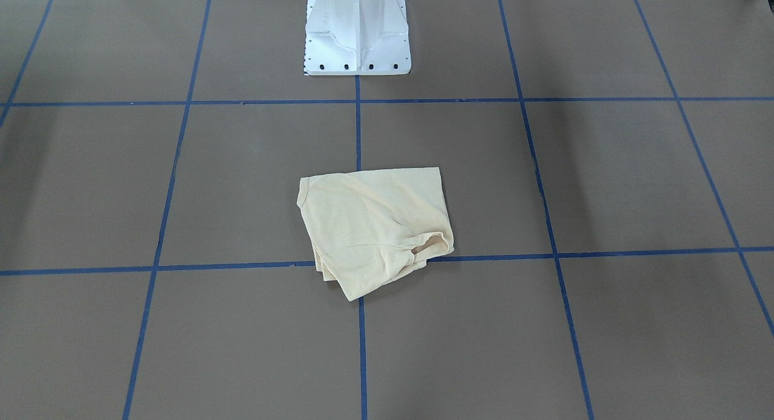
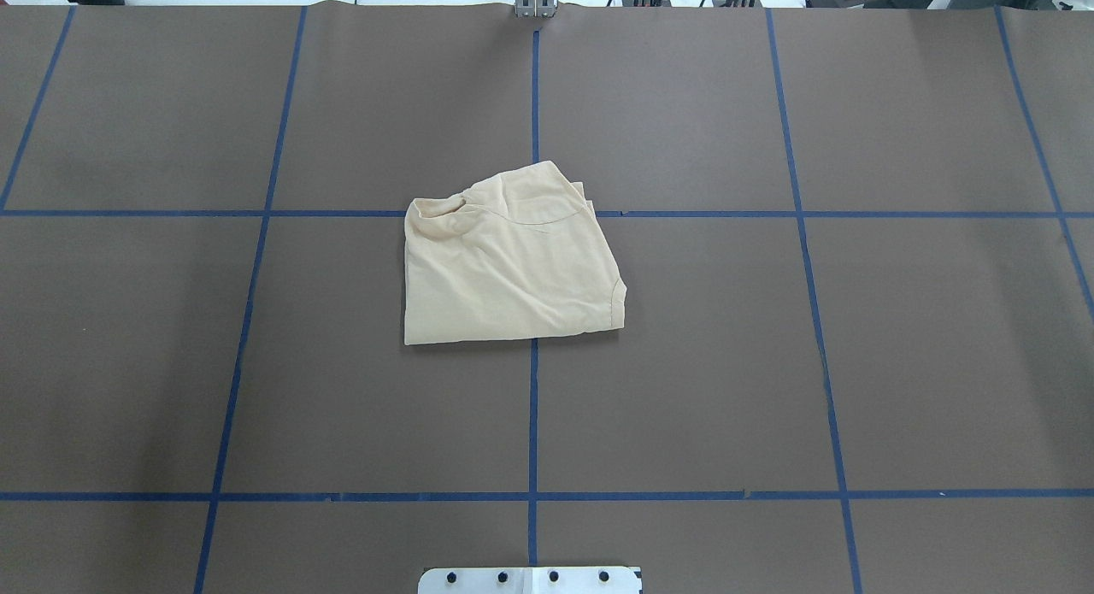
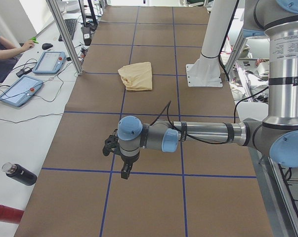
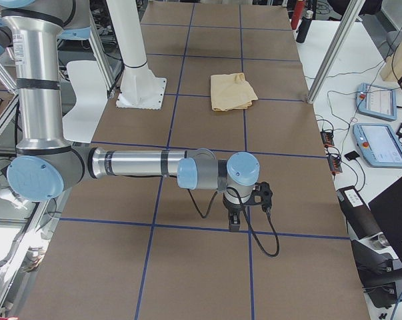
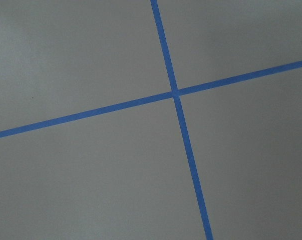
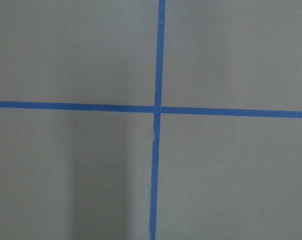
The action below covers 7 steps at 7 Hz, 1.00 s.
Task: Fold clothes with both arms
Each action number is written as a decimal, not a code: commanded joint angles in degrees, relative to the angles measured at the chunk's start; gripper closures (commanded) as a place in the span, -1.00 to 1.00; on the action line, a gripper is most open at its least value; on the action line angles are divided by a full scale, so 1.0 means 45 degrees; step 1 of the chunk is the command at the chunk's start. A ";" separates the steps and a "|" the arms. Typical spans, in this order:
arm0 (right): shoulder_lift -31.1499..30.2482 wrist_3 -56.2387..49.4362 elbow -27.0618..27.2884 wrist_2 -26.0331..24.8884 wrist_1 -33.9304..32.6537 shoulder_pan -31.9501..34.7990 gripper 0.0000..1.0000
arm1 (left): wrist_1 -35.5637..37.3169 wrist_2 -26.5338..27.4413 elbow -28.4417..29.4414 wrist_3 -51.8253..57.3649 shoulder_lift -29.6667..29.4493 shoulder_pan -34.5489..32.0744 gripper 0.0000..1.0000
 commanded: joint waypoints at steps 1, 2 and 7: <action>0.0000 0.0000 0.0000 0.0000 0.0000 0.0000 -0.99 | 0.0019 0.0000 0.0007 -0.0111 0.0000 0.0000 -1.00; 0.0000 0.0000 0.0000 0.0000 0.0000 0.0000 -0.99 | 0.0019 0.0000 0.0007 -0.0189 0.0000 0.0000 -1.00; -0.0098 0.0058 0.0156 0.0000 0.0000 0.0000 -0.99 | -0.0020 -0.0059 -0.0013 -0.3120 -0.0059 0.0020 -1.00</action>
